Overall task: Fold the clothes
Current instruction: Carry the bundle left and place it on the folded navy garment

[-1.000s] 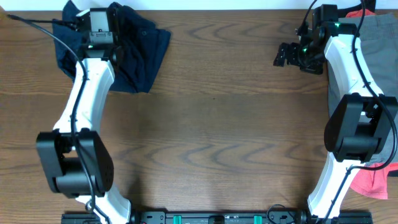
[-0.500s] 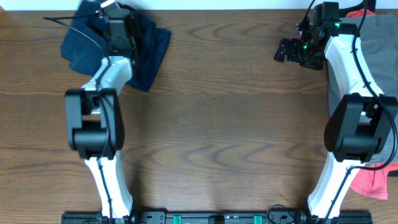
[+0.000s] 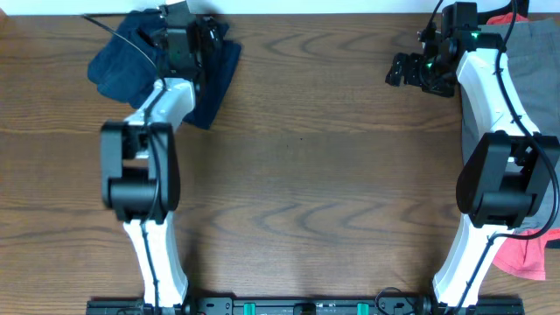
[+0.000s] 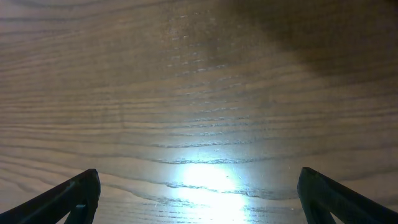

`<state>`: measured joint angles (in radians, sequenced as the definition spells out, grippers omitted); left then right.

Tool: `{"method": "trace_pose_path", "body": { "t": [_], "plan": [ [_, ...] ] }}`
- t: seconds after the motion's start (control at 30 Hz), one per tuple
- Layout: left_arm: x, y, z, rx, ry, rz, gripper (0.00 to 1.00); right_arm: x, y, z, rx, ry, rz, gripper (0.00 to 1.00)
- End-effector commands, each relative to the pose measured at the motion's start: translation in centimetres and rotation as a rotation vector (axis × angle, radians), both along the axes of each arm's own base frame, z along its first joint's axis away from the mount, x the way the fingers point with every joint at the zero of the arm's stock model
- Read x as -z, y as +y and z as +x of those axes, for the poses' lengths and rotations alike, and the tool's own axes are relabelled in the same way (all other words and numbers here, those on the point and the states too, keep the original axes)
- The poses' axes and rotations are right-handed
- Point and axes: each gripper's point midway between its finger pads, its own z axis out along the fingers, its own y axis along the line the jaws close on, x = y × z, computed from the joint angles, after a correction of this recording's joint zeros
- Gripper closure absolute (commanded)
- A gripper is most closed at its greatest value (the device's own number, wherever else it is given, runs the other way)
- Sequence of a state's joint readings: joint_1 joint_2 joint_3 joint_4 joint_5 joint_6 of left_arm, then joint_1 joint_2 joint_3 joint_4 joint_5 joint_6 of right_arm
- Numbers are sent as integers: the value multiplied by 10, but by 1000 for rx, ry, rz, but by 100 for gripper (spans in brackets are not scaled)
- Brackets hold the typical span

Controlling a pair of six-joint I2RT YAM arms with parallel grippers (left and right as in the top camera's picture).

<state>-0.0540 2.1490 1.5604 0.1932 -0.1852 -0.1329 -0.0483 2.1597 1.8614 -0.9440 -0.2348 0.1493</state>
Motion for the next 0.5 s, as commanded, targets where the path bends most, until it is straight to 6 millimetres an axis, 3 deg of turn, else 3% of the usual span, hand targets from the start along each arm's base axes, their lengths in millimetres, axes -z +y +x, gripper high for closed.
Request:
{"method": "trace_pose_path", "body": {
  "t": [0.0, 0.1, 0.23, 0.37, 0.47],
  "plan": [
    [-92, 7, -22, 1, -63, 35, 2, -10, 6, -1, -2, -18, 4, 1],
    [-88, 16, -50, 23, 73, 101, 2, -10, 6, -1, -2, -18, 4, 1],
    [-52, 36, -67, 20, 228, 137, 2, -10, 6, 0, -2, -21, 4, 1],
    [-8, 52, -73, 7, 336, 121, 2, -10, 6, 0, -1, -22, 4, 1],
    [19, 50, -64, 38, 353, 93, 1, -10, 6, 0, -1, -22, 4, 1]
  ]
}}
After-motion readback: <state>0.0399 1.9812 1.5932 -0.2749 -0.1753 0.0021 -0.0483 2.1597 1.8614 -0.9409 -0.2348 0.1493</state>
